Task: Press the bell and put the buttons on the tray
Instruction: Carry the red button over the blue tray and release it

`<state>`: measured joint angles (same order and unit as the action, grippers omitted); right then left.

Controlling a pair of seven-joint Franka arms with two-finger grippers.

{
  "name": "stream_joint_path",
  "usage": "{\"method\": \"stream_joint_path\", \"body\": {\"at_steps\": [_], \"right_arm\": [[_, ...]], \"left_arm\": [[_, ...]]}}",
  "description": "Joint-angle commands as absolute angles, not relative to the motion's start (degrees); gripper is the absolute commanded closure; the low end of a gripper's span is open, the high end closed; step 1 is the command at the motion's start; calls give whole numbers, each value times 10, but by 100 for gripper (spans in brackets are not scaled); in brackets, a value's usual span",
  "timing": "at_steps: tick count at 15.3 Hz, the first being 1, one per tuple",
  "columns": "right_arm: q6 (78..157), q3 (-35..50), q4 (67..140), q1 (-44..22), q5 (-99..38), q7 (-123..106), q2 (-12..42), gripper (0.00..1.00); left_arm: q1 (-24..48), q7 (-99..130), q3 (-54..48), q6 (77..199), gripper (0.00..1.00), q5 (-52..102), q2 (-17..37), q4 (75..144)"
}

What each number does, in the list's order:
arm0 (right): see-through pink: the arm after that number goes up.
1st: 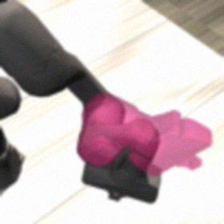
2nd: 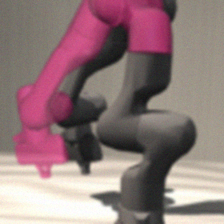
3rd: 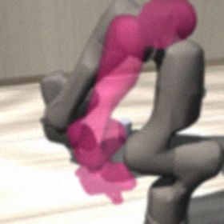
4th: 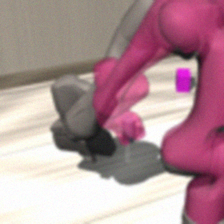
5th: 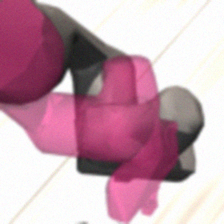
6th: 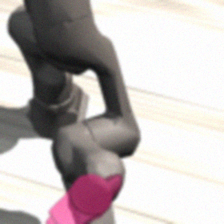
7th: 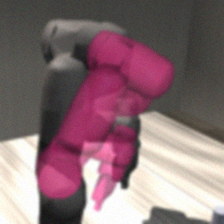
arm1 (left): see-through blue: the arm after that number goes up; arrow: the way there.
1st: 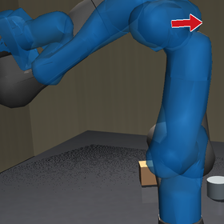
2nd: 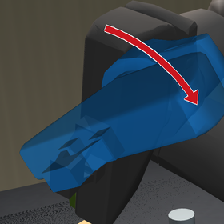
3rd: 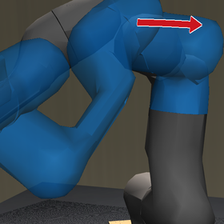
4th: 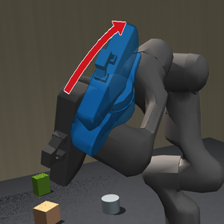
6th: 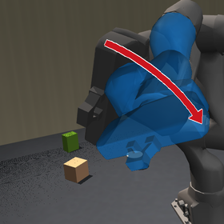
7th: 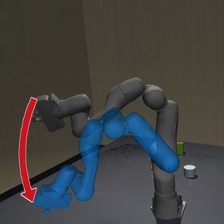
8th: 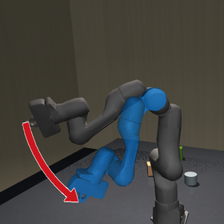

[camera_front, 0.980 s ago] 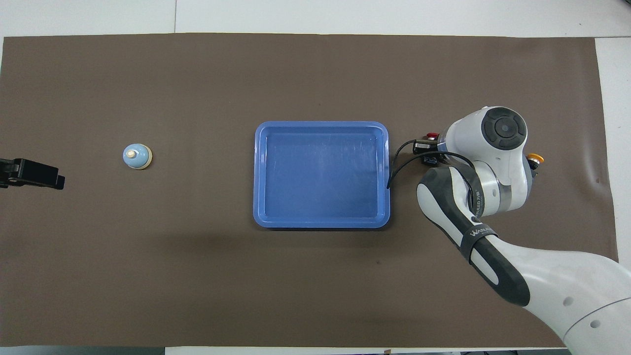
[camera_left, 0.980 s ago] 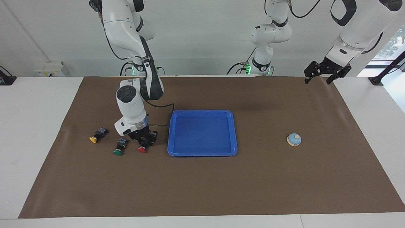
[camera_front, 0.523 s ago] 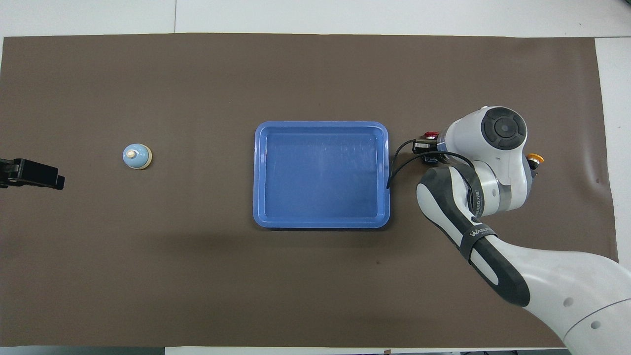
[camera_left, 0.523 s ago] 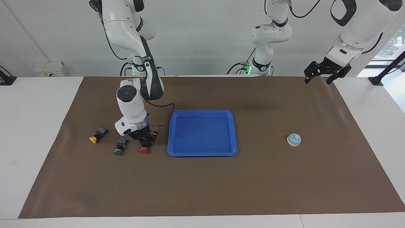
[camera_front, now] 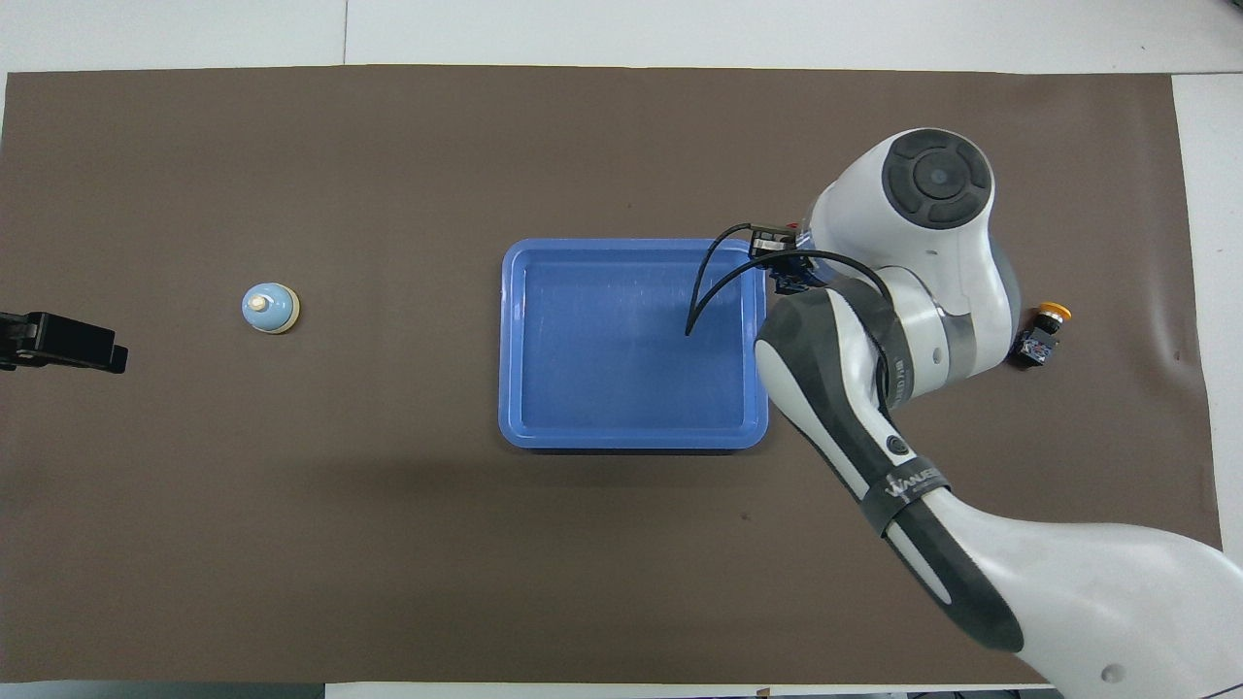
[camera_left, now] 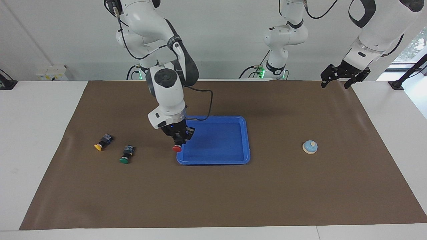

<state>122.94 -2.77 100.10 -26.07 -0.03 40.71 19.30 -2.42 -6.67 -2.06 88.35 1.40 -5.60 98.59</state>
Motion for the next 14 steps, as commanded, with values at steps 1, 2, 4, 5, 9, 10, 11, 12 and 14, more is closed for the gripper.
{"method": "stream_joint_path", "body": {"at_steps": [1,2,4,5,9,10,11,12,14], "right_arm": [[1266,-30,1000,-294,-11,464,227,100],[1283,-30,1012,-299,-11,478,230,100],[1306,-30,1024,-300,-11,488,238,100],[1314,-30,1027,-300,-11,489,243,100],[1362,-31,1059,-309,-11,483,255,100],[1363,-31,1059,-308,-11,479,255,100],[1365,-30,1060,-306,-10,478,255,100],[1365,-31,1061,-305,-11,478,255,100],[1362,-30,1060,-305,-11,482,255,33]], "left_arm": [[-22,-70,-18,879,0,15,-57,981],[-22,-70,-18,879,0,15,-57,981],[-22,-70,-18,879,0,15,-56,981],[-22,-70,-18,879,0,15,-57,981],[-22,-70,-18,879,0,15,-57,981],[-22,-70,-18,879,0,15,-57,981],[-22,-70,-18,879,0,15,-57,981],[-22,-70,-18,879,0,15,-57,981],[-22,-70,-18,879,0,15,-57,981]]}}
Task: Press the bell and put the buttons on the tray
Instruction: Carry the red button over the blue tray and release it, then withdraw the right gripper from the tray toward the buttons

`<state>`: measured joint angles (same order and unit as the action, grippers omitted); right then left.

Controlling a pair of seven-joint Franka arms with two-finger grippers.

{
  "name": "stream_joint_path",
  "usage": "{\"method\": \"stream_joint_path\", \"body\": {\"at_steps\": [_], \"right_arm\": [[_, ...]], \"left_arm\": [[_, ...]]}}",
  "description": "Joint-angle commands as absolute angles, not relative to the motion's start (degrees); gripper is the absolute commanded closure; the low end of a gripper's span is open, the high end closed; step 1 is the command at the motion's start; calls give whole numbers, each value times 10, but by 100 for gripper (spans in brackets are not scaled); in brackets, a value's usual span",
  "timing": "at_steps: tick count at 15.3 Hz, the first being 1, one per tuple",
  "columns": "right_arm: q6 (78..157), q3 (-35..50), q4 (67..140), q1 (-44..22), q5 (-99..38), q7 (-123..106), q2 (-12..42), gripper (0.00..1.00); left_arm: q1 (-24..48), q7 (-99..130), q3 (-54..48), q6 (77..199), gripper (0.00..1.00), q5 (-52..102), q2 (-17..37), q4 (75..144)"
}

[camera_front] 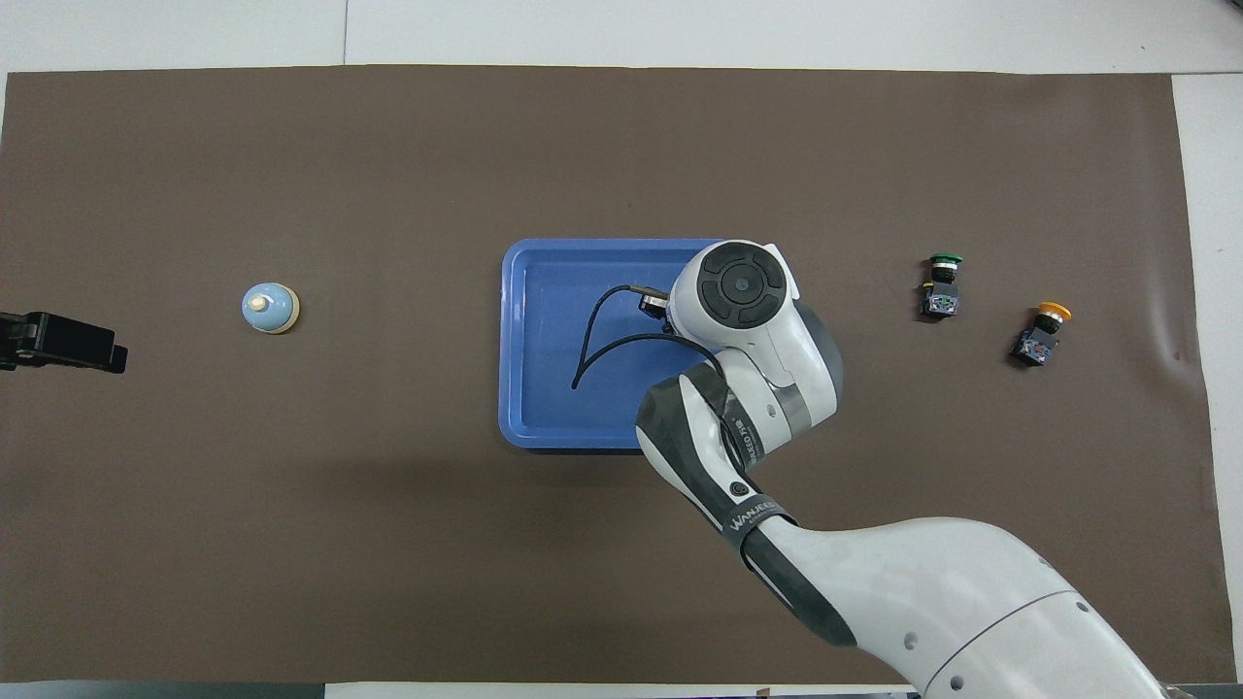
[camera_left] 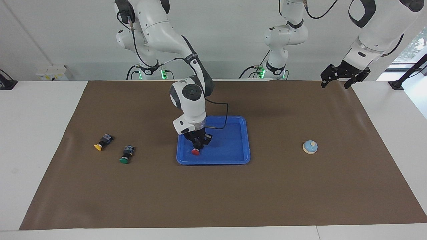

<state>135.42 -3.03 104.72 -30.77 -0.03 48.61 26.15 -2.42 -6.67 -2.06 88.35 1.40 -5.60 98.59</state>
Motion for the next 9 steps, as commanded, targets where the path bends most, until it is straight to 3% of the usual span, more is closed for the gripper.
{"method": "stream_joint_path", "body": {"at_steps": [1,4,9], "right_arm": [[1357,-31,1057,-306,-11,485,254,0],[1327,-33,1042,-303,-11,486,250,0],[1194,-35,975,-248,-11,467,204,0]], "left_arm": [[-22,-70,-18,879,0,15,-57,981],[-22,-70,-18,879,0,15,-57,981],[-22,-70,-18,879,0,15,-57,981]]}}
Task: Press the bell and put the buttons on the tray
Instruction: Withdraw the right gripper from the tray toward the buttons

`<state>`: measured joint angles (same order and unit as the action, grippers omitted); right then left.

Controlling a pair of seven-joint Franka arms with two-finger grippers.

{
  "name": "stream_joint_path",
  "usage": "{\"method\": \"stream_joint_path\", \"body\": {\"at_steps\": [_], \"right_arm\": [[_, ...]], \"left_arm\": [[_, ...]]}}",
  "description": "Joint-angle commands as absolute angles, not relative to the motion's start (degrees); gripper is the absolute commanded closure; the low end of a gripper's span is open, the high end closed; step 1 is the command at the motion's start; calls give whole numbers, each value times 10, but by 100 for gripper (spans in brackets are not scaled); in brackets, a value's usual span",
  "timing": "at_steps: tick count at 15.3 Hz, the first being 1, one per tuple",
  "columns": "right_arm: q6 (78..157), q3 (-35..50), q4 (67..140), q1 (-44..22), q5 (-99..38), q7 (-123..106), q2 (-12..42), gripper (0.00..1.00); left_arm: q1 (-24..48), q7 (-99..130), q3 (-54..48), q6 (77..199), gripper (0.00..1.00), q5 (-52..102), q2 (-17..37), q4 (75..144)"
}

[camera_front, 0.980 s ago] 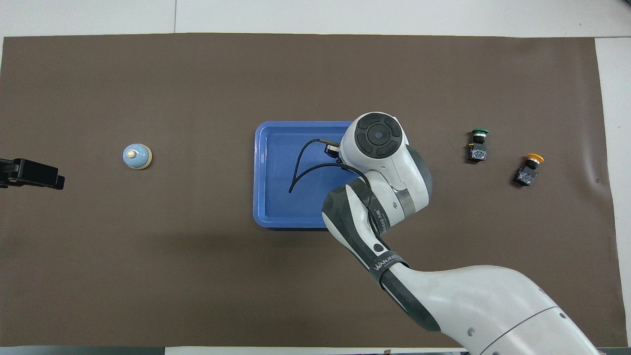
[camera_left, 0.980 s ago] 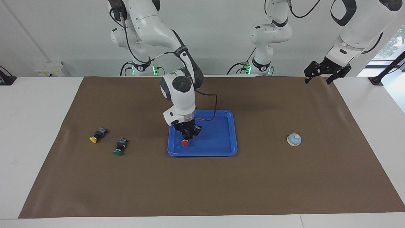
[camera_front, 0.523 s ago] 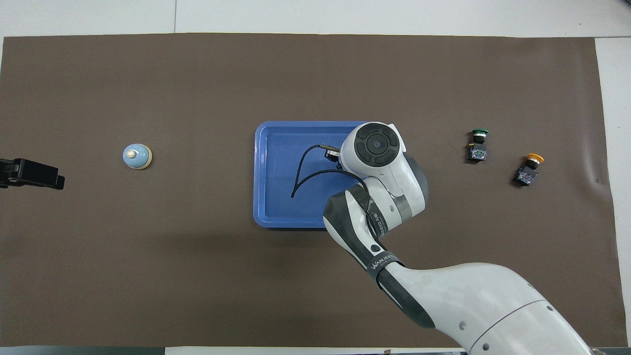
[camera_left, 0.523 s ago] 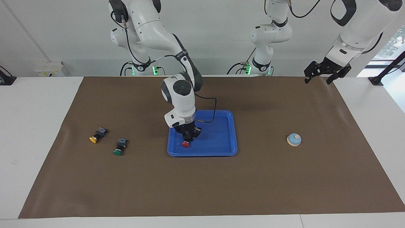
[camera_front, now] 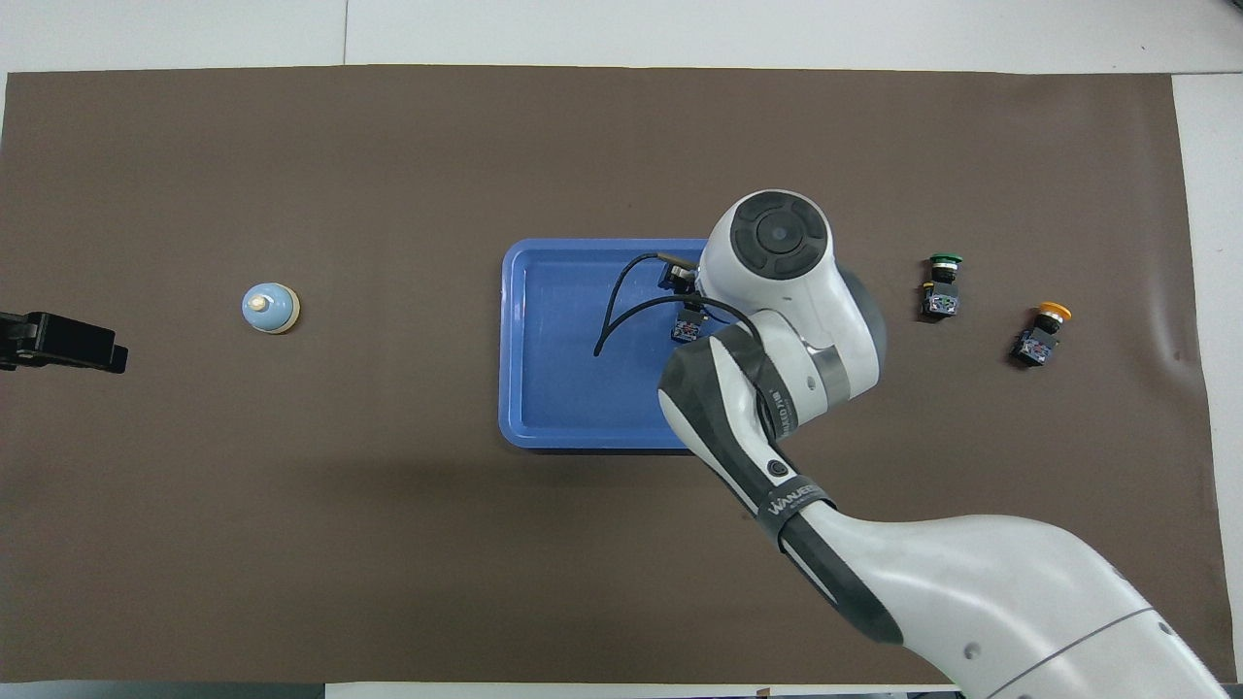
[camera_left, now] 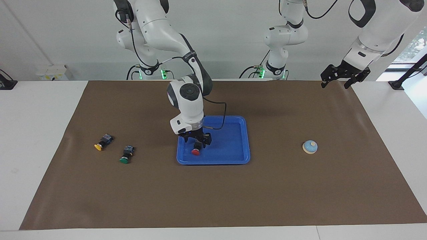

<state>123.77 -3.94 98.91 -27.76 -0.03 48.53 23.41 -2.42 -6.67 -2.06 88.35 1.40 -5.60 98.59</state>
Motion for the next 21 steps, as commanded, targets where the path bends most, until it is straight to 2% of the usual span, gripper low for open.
{"method": "stream_joint_path", "body": {"at_steps": [1,5,8,11,14,21], "right_arm": [[1182,-35,976,-234,-11,443,188,0],[1136,-37,979,-160,-4,307,159,0],[1139,-38,1004,-104,-1,223,152,0],[1216,-38,1078,-59,0,168,135,0],[1303,-38,1135,-37,0,163,144,0],[1415,-38,1159,-27,0,148,200,0]], "left_arm": [[-22,-70,-18,879,0,14,-57,981],[-22,-70,-18,879,0,15,-57,981],[-22,-70,-18,879,0,15,-57,981],[-22,-70,-18,879,0,15,-57,981],[-22,-70,-18,879,0,15,-57,981],[-22,-70,-18,879,0,15,-57,981]]}}
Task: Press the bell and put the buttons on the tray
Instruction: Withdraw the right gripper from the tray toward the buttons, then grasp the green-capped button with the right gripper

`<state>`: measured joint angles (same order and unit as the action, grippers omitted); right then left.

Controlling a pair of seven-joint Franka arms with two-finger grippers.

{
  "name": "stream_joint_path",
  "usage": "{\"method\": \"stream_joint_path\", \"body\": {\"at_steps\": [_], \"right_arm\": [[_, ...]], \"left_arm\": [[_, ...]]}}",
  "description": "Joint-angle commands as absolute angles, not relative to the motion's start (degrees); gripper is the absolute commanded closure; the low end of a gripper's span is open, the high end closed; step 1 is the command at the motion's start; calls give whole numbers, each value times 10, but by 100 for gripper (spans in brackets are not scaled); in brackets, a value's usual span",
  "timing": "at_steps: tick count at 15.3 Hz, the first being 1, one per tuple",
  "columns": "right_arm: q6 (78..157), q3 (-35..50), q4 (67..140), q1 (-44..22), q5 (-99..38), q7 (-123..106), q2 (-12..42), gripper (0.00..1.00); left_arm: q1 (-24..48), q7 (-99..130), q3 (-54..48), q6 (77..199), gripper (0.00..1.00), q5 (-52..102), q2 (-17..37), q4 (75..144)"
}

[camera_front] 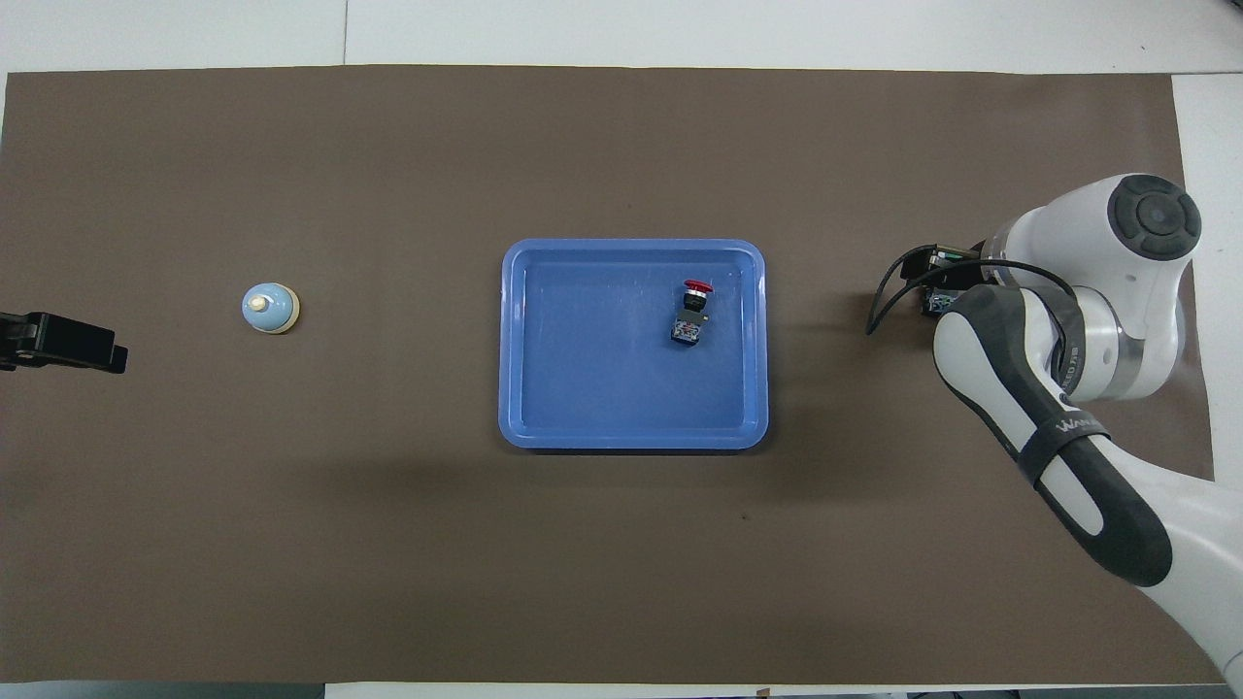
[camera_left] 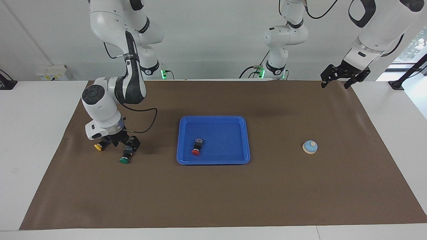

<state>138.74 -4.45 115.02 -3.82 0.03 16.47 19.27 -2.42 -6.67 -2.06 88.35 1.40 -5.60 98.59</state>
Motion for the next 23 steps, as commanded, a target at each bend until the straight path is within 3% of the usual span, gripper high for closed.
{"method": "stream_joint_path", "body": {"at_steps": [1,2,3,5,7,11,14,19,23], "right_arm": [[1426,-37,1162,-26,0,148,202,0],[1427,-37,1163,-27,0,148,202,4],[1427,-37,1164,-27,0,149,202,17],[1426,-37,1163,-27,0,149,202,62],[1420,-37,1161,-27,0,148,202,96],[1394,-36,1145,-32,0,148,199,100],[1332,-31,1096,-47,-2,152,198,100],[1216,-30,968,-143,-11,257,212,100],[1182,-30,907,-237,-14,372,228,100]], "left_arm": [[-22,-70,-18,879,0,15,-57,981],[-22,-70,-18,879,0,15,-57,981],[-22,-70,-18,879,0,15,-57,981],[-22,-70,-18,879,0,15,-57,981],[-22,-70,-18,879,0,14,-57,981],[-22,-70,-18,879,0,15,-57,981],[-22,-70,-18,879,0,15,-57,981],[-22,-70,-18,879,0,15,-57,981],[-22,-70,-18,879,0,15,-57,981]]}}
